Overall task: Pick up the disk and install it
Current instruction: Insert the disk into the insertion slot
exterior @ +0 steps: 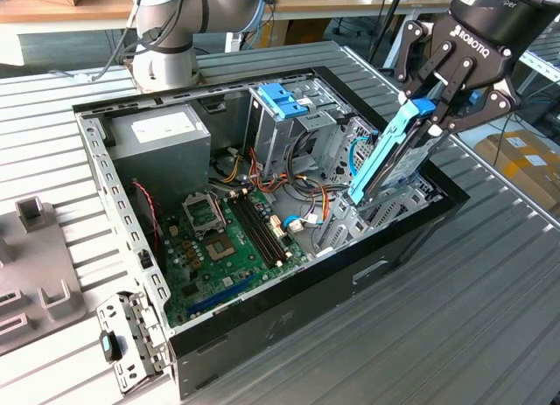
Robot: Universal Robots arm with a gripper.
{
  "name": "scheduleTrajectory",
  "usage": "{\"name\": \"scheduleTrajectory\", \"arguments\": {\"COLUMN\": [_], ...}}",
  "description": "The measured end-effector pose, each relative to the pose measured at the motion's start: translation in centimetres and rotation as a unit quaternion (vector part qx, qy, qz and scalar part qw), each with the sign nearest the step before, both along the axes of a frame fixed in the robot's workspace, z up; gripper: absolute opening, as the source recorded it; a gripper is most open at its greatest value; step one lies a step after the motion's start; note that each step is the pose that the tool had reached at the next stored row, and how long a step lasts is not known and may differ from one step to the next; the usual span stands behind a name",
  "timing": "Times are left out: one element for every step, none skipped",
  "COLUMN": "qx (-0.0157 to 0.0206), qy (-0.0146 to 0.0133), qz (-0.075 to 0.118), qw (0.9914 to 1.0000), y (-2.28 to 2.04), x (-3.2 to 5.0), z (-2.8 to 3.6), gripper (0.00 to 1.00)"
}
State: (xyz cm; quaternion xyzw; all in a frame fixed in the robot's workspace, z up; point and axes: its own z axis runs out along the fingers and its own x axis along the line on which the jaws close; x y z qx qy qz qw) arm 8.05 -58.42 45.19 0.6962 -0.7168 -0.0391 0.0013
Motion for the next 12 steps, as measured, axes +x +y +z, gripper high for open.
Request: {"name": "scheduleTrajectory", "arguments": {"qx": [0.0000,0.0000,0.0000,0.0000,0.0000,0.0000,0.0000,0.0000,0.0000,-0.0001,-0.0001,-0.0001], "qy": [0.0000,0.0000,0.0000,0.0000,0.0000,0.0000,0.0000,0.0000,0.0000,0.0000,0.0000,0.0000], "qz": [0.000,0.000,0.000,0.000,0.000,-0.001,-0.001,-0.001,-0.001,-0.001,-0.001,-0.001], "qw": [1.00000,1.00000,1.00000,1.00000,1.00000,1.00000,1.00000,1.00000,1.00000,1.00000,1.00000,1.00000], "y": [0.00,0.00,0.00,0.00,0.00,0.00,0.00,0.00,0.00,0.00,0.00,0.00], "x": [0.00,0.00,0.00,0.00,0.01,0.01,0.01,0.01,0.01,0.01,0.01,0.00], "z": [-0.03,-0.08,-0.11,-0.14,-0.18,-0.21,-0.25,-0.28,-0.32,-0.39,-0.43,-0.45], "gripper": [0.37,0.37,0.37,0.37,0.37,0.37,0.37,0.37,0.37,0.37,0.37,0.37]}}
